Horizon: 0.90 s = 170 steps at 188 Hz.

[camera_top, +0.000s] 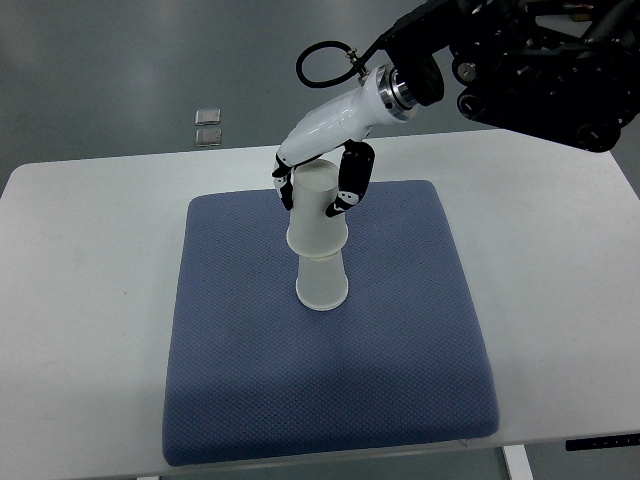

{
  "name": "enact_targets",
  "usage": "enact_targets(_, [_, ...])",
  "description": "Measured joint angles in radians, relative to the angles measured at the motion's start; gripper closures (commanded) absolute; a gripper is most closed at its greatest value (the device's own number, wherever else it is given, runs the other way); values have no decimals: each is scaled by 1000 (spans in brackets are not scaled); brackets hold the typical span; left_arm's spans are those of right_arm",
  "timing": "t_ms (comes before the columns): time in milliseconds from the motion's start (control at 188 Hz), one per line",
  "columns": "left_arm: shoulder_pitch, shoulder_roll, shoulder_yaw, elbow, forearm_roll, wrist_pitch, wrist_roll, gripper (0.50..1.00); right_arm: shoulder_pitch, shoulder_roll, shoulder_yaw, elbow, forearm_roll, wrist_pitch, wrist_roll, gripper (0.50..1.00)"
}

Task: Stack paper cups
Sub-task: 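Lower the held cup down over the upside-down cup on the cushion, then open the right hand to release the cup onto the other cup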

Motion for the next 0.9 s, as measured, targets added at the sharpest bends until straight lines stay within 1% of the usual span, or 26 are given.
enact_targets(377, [0,0,0,0,0,0,0,500,-42,1,-2,-6,-8,-1,-2,824])
enact_targets(663, [0,0,0,0,0,0,0,500,-75,5,-2,-34,-13,-11,-5,822])
enact_targets(780, [0,0,0,0,0,0,0,500,-87,5,-1,-35,-13,-12,-5,799])
enact_targets(902, [0,0,0,0,0,0,0,500,-90,5,1,-35,-11,-13,-5,754])
